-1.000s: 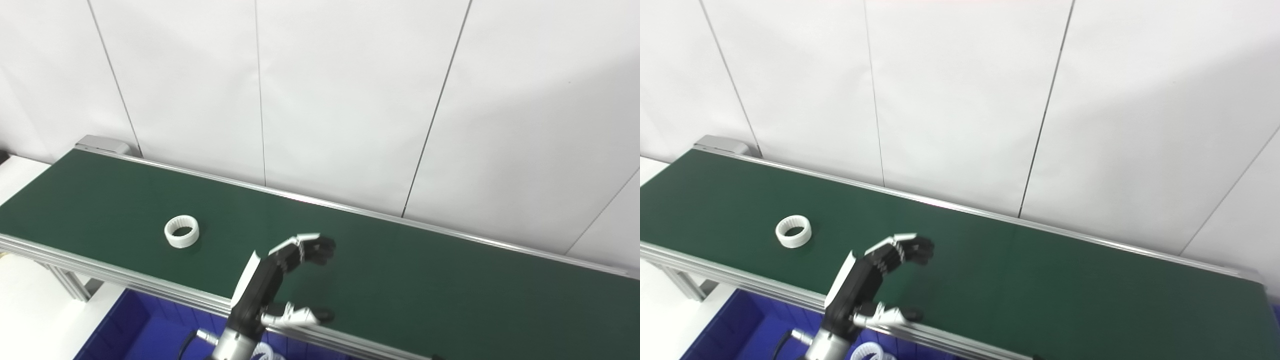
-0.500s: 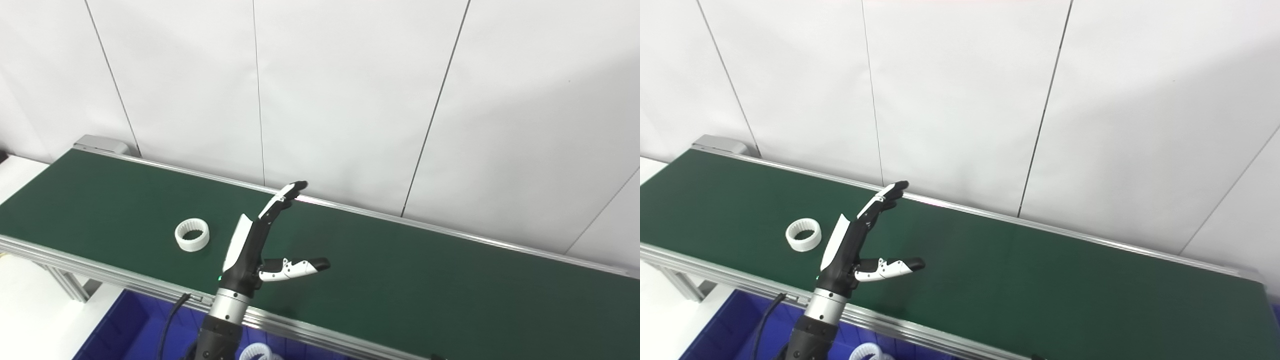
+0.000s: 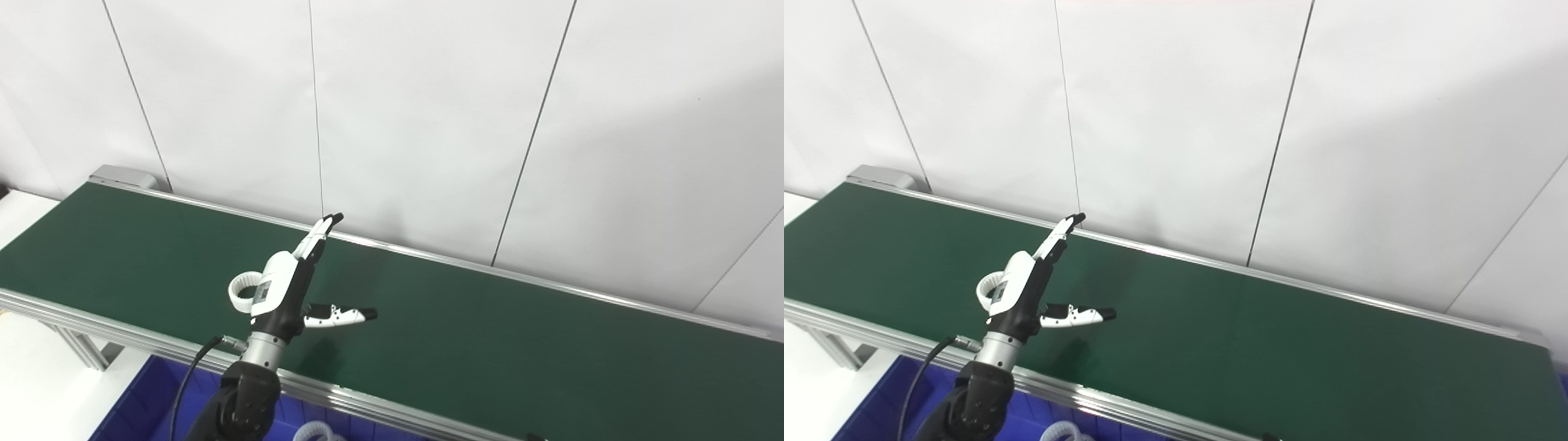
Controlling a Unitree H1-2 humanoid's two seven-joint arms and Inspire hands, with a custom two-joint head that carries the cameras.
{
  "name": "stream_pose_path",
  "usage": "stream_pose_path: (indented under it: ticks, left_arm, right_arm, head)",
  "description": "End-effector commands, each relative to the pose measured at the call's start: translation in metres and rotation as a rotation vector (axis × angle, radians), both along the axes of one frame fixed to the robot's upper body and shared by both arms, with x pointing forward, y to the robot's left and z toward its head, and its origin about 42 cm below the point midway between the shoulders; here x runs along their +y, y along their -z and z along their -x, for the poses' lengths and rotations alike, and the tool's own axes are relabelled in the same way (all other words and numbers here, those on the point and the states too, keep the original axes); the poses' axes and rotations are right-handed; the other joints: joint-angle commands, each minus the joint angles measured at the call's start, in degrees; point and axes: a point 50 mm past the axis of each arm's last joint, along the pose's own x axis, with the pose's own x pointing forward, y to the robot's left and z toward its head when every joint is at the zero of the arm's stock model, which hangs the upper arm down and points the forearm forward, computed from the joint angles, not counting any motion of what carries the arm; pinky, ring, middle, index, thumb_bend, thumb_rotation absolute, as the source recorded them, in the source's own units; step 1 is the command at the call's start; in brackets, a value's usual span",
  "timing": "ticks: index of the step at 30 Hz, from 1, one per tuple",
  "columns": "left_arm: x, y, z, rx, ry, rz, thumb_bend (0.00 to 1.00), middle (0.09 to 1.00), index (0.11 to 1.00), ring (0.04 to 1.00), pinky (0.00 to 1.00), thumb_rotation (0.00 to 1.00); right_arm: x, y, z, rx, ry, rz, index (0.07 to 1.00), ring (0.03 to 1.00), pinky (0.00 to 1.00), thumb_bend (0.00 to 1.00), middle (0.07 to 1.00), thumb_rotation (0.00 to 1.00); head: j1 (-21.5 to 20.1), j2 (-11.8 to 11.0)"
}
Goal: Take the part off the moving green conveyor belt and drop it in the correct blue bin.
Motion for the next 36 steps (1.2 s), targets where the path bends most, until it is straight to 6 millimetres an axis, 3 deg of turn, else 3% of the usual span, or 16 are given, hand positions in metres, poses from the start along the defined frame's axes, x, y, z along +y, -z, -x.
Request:
stream_pose_path:
  ticks: [1,13,36]
  left_arm:
    - [-0.001,-0.016,-0.012,-0.056,-0.034,-0.025,0.76,0.976,0.950,0.888,0.78,0.16]
    - [0.010,-0.022,-0.016,0.054,-0.166,-0.114,0.74,1.000,0.957,0.995,0.91,0.00]
    - [0.028,-0.005,-0.024,0.159,-0.271,-0.231,0.75,1.000,0.957,1.000,1.00,0.00]
  right_arm:
    - [0.002,-0.006,-0.002,-0.063,-0.001,-0.026,0.855,0.777,0.66,0.65,0.831,0.20]
    - [0.000,-0.007,-0.002,-0.067,0.001,-0.039,0.854,0.781,0.66,0.65,0.838,0.19]
    - [-0.002,-0.008,-0.002,-0.070,-0.004,-0.045,0.853,0.774,0.65,0.66,0.833,0.24]
  head:
    - [0.0,0.0]
    - [0.4,0.3]
    - [0.0,0.4]
